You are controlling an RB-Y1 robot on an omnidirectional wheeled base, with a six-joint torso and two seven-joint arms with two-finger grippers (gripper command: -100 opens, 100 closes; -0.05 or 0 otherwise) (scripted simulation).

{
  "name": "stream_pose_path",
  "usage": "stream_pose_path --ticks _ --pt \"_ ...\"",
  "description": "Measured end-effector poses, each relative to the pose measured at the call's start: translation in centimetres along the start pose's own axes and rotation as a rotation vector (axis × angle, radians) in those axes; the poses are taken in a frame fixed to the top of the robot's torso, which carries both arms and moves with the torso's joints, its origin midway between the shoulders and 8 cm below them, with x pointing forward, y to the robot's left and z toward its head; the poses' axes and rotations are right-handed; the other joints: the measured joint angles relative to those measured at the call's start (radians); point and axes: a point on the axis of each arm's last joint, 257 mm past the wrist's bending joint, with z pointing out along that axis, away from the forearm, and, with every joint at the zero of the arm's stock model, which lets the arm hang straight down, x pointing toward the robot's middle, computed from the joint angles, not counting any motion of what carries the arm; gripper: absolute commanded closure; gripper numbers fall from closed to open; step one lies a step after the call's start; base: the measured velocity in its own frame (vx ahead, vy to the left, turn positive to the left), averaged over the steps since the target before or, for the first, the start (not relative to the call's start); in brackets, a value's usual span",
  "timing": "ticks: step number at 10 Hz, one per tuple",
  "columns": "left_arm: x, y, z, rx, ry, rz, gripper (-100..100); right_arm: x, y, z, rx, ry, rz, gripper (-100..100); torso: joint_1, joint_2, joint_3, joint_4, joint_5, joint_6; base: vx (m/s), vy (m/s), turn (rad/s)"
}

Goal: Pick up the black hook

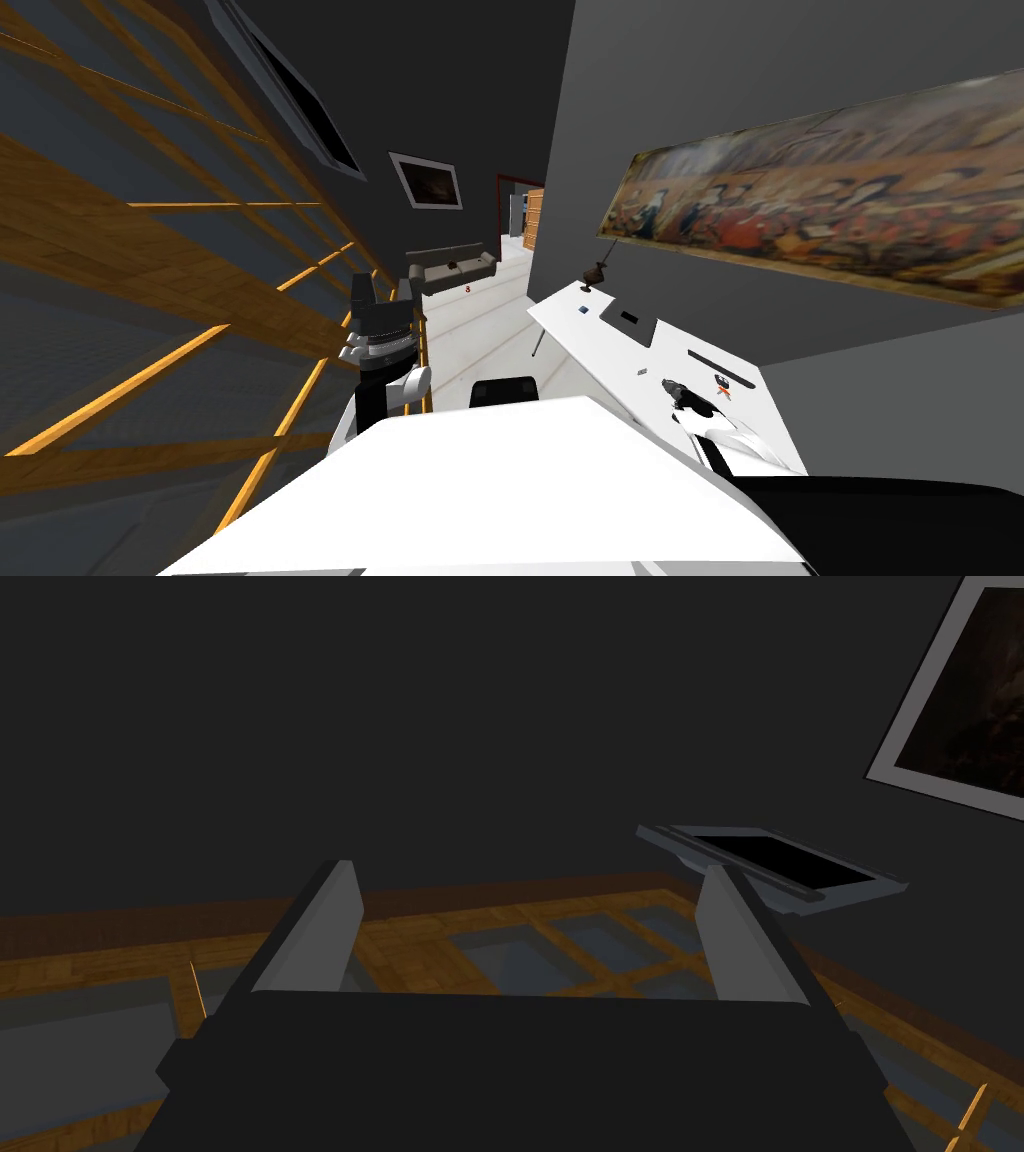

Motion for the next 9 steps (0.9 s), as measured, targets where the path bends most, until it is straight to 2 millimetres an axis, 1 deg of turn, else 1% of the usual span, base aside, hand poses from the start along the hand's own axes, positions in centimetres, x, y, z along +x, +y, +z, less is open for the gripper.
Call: stream_pose_path --ticks 1,2,3,4,6,8,9 --pt "0.0 0.0 0.0 0.000 0.000 0.000 0 -0.8 1.9 0.5 -0.017 -0.004 -0.006 100 0.000 0.002 0.001 0.000 -0.001 0.001 -0.057 0.009 -0.108" --pt "0.0 0.0 0.0 0.000 0.000 0.000 0 -1.1 2.9 0.7 -0.025 -0.006 -0.015 100 0.000 0.003 0.002 0.000 -0.002 0.001 -0.027 0.003 0.021" --pt "0.0 0.0 0.0 0.000 0.000 0.000 0 -0.9 2.9 0.6 -0.025 -0.003 -0.021 100 -0.001 0.003 0.001 0.000 -0.002 0.001 -0.005 0.001 0.016" --pt "0.0 0.0 0.0 0.000 0.000 0.000 0 -0.9 3.0 0.6 -0.026 -0.001 -0.020 100 -0.001 0.001 0.001 0.000 -0.002 0.001 -0.018 -0.004 -0.123" --pt "0.0 0.0 0.0 0.000 0.000 0.000 0 -1.8 5.4 0.6 -0.050 -0.009 -0.031 100 -0.001 0.003 0.001 0.000 -0.003 0.002 -0.034 0.006 -0.109" --pt "0.0 0.0 0.0 0.000 0.000 0.000 0 -2.5 7.2 0.9 -0.061 -0.009 -0.042 100 -0.001 0.002 0.001 0.000 -0.002 0.001 -0.040 -0.002 -0.139" --pt "0.0 0.0 0.0 0.000 0.000 0.000 0 -3.3 8.7 1.1 -0.074 -0.014 -0.049 100 -0.001 0.003 0.001 0.000 -0.002 0.002 -0.050 -0.005 -0.177"
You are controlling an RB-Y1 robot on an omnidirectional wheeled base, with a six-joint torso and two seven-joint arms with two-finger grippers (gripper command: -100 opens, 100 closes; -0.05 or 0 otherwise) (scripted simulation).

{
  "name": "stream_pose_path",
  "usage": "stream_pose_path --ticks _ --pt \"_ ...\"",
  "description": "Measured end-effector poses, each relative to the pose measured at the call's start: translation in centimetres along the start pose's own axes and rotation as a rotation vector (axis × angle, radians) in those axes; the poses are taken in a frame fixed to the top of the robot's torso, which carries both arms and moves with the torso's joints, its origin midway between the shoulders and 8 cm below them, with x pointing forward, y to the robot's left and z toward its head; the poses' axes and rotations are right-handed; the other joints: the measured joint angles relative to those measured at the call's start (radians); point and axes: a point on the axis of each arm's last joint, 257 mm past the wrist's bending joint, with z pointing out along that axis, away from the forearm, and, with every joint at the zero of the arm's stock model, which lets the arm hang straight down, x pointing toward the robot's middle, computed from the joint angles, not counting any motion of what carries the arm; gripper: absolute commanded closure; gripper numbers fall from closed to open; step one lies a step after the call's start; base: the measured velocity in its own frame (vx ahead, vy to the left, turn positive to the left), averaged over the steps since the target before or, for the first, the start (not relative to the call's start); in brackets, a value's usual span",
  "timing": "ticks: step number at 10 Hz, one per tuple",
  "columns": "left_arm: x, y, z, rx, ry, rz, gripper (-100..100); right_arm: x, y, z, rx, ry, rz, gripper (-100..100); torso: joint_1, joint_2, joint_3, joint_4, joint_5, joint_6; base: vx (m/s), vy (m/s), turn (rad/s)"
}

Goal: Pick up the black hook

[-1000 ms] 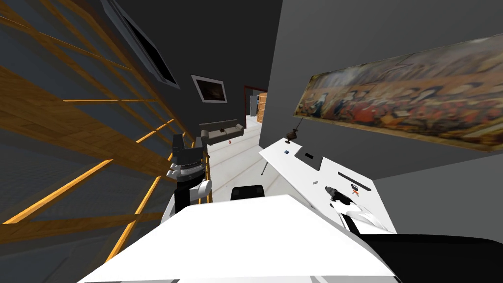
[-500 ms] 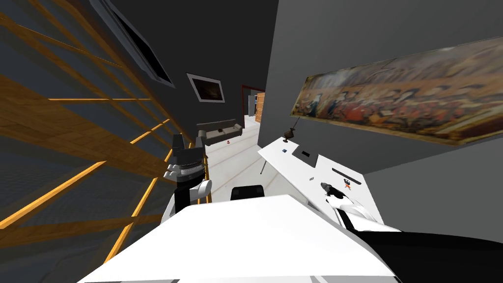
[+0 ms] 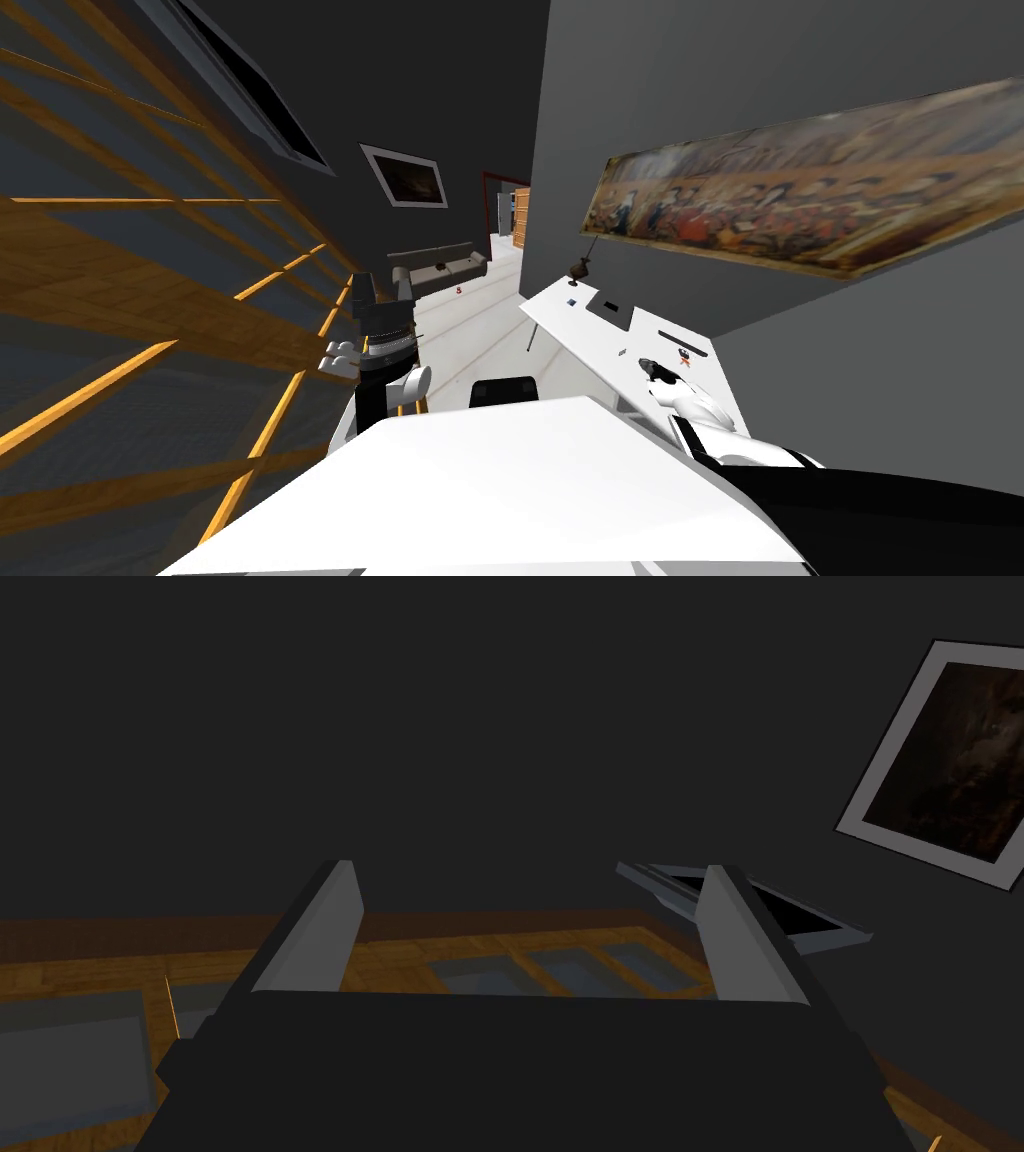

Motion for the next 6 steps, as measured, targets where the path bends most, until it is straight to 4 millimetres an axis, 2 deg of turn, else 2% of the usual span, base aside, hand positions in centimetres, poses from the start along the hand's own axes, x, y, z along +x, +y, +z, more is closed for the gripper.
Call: stream_pose_path --ticks 3,6 --pt "0.0 0.0 0.0 0.000 0.000 0.000 0 -1.3 3.2 0.5 -0.023 -0.005 -0.018 100 0.001 -0.001 0.000 0.000 0.000 -0.001 -0.031 0.003 -0.053" --pt "0.0 0.0 0.0 0.000 0.000 0.000 0 -2.4 5.3 0.4 -0.040 -0.011 -0.030 100 0.001 -0.001 0.000 0.000 0.000 0.000 -0.026 -0.001 -0.090"
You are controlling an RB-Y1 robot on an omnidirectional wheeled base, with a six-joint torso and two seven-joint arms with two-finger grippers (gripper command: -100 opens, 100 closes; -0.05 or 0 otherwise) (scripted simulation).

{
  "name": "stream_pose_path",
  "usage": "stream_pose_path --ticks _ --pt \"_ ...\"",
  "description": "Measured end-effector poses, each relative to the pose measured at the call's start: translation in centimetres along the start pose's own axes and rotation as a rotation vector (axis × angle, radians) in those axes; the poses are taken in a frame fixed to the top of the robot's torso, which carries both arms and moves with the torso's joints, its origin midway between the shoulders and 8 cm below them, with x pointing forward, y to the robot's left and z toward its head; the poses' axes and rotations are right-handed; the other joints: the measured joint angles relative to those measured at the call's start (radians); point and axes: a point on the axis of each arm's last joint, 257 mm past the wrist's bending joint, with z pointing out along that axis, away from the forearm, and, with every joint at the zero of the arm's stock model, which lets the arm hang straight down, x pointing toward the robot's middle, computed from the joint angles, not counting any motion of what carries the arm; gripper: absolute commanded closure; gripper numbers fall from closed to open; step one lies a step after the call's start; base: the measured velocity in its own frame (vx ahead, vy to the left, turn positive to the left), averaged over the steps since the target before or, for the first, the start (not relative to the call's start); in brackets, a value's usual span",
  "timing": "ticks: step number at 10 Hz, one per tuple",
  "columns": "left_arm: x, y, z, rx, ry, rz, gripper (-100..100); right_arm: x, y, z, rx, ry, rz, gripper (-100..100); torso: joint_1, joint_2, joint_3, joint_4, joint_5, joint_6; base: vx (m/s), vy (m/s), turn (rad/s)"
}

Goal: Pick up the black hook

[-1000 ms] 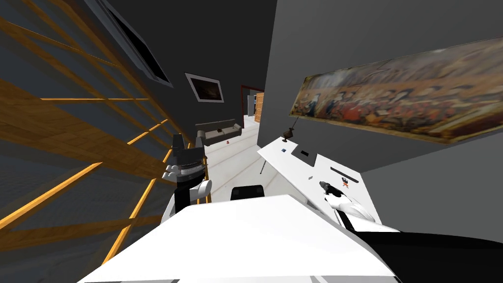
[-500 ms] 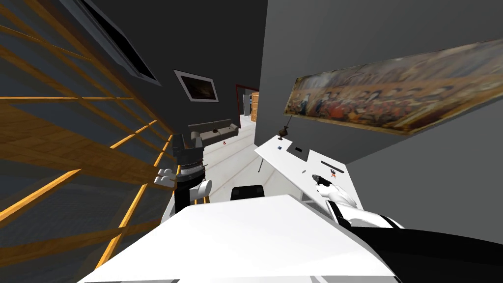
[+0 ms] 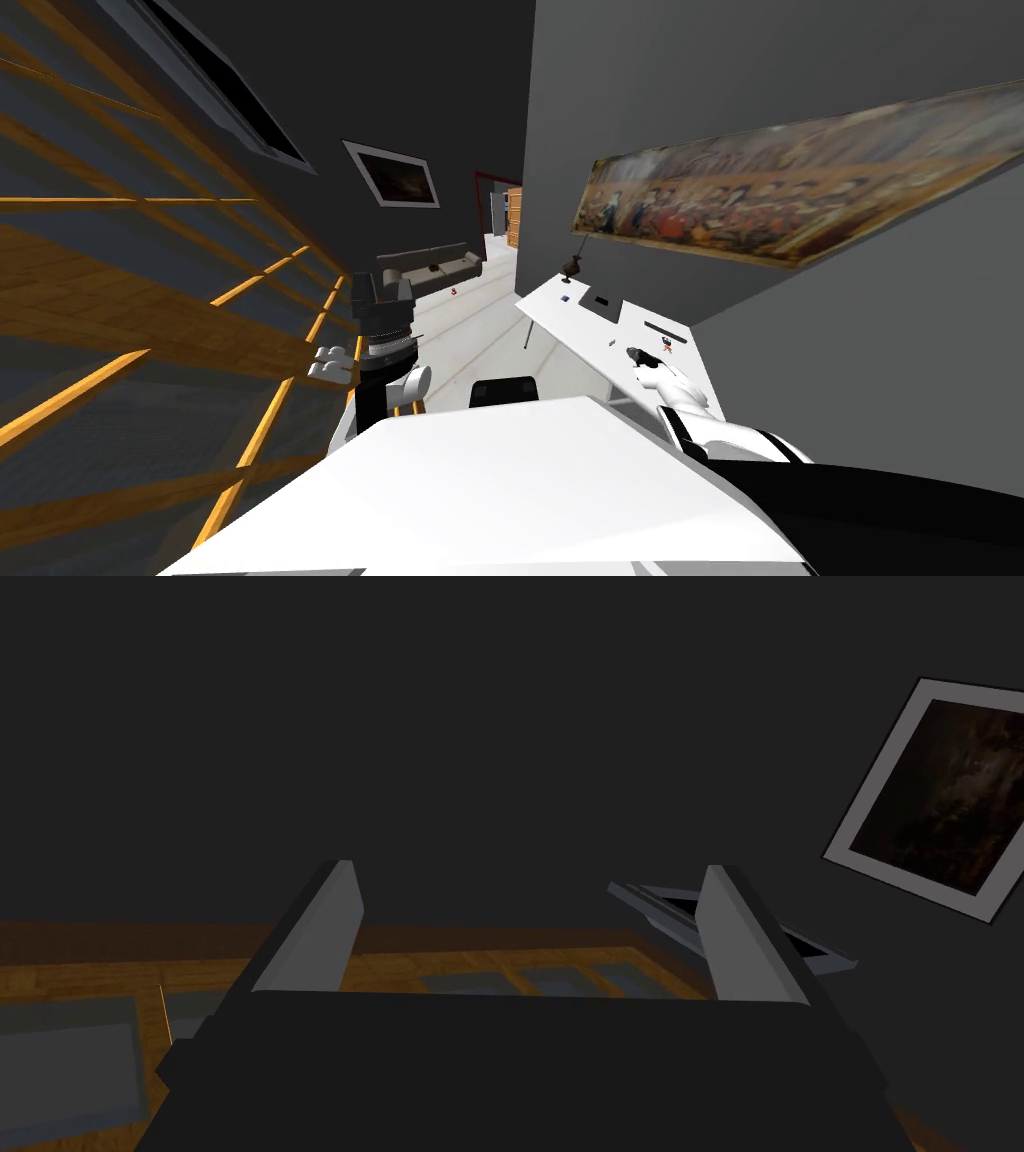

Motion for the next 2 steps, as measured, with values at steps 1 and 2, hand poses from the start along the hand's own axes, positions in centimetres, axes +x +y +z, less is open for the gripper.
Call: stream_pose_path --ticks 1,2 --pt "0.00 0.00 0.00 0.000 0.000 0.000 0 -0.68 0.88 0.20 -0.008 -0.004 -0.007 100 0.000 0.000 0.000 0.000 0.000 0.000 -0.013 -0.001 -0.017" --pt "0.00 0.00 0.00 0.000 0.000 0.000 0 -0.80 0.98 0.22 -0.009 -0.005 -0.009 0 0.000 0.000 0.000 0.000 0.000 0.000 0.000 0.000 0.000"
